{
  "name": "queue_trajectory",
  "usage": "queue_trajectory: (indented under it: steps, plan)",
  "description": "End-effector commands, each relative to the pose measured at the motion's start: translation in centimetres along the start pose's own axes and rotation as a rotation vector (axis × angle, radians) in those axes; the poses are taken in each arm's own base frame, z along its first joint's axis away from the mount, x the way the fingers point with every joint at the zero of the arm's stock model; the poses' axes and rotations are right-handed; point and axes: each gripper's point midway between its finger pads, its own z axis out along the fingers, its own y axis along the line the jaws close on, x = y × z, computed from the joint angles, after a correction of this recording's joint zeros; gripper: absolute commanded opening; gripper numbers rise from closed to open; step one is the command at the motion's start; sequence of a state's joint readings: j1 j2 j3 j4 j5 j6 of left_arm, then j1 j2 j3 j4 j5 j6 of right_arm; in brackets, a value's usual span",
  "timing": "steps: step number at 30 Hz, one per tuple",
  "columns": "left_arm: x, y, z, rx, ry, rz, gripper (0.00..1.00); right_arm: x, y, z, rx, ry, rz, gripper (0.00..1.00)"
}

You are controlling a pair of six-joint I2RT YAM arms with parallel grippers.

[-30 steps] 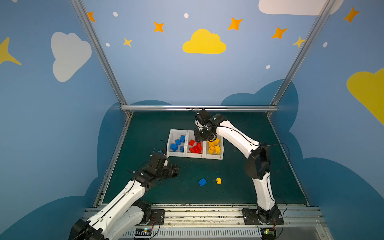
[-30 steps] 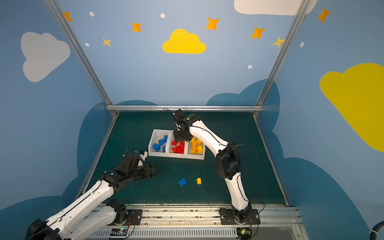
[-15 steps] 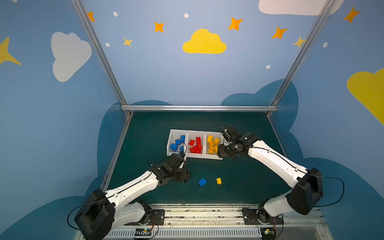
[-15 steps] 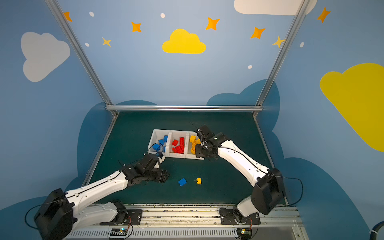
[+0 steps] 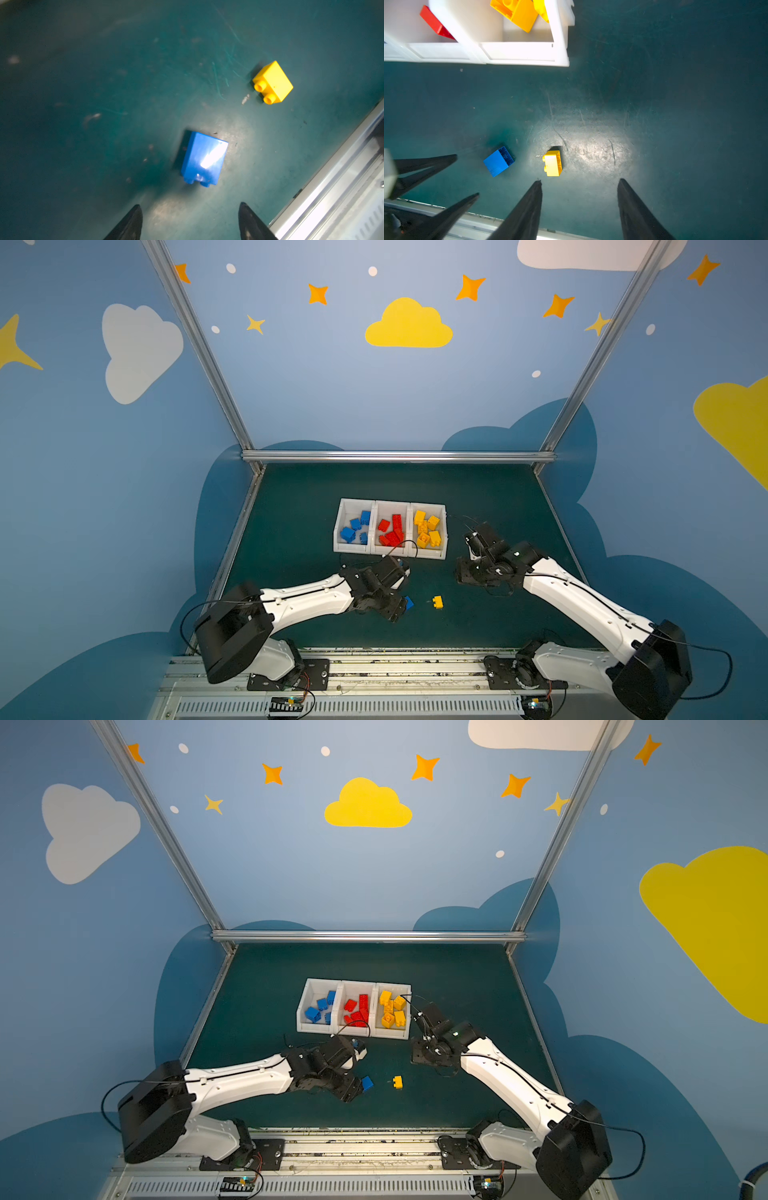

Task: Sort the legos into containers by color
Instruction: 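Withdraw the right gripper while the left gripper lowers and closes on the blue brick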

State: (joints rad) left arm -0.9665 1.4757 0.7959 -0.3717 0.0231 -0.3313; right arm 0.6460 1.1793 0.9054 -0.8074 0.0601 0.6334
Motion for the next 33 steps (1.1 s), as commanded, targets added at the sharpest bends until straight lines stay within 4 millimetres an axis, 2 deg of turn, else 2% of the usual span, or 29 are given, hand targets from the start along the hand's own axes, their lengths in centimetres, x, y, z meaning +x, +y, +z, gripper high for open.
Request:
queue_trajectory:
  steps: [1,4,10,16,25,33]
  plan:
    - [-0.4,-0.8,0.7,-0.003,0.043,0.066,0.72,0.1,-0.4,0.0,0.001,-0.015,0.032,0.59]
    - [-0.5,-1.2,1.7,-0.008,0.076,0.091,0.72,0.6,-0.7,0.2,0.004,-0.005,0.041,0.59]
    - [-0.3,-0.4,3.0,-0.075,0.128,0.113,0.7,1.1,-1.3,0.0,0.009,-0.019,0.044,0.59]
    - [-0.2,-0.3,3.7,-0.094,0.16,0.12,0.61,1.2,-1.9,-0.2,0.018,-0.041,0.048,0.59]
    - [-0.3,-0.2,4.3,-0.106,0.158,0.088,0.37,1.4,-2.7,-0.4,0.026,-0.081,0.094,0.59]
    - [-0.9,-0.3,3.9,-0.104,0.133,0.046,0.3,1.3,-3.3,-0.8,-0.011,-0.179,0.085,0.59]
